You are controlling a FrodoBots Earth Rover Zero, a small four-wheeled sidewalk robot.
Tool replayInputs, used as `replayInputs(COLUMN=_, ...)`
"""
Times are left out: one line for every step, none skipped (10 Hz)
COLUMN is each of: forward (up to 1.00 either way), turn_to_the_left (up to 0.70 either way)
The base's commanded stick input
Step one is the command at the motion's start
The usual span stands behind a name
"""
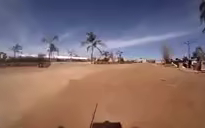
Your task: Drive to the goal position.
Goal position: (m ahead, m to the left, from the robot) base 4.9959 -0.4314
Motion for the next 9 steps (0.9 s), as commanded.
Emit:
replayInputs(forward=0.7, turn_to_the_left=0.0)
replayInputs(forward=0.7, turn_to_the_left=0.0)
replayInputs(forward=0.7, turn_to_the_left=0.0)
replayInputs(forward=0.7, turn_to_the_left=0.0)
replayInputs(forward=0.7, turn_to_the_left=0.0)
replayInputs(forward=0.7, turn_to_the_left=0.0)
replayInputs(forward=0.7, turn_to_the_left=0.0)
replayInputs(forward=0.7, turn_to_the_left=0.0)
replayInputs(forward=0.7, turn_to_the_left=0.0)
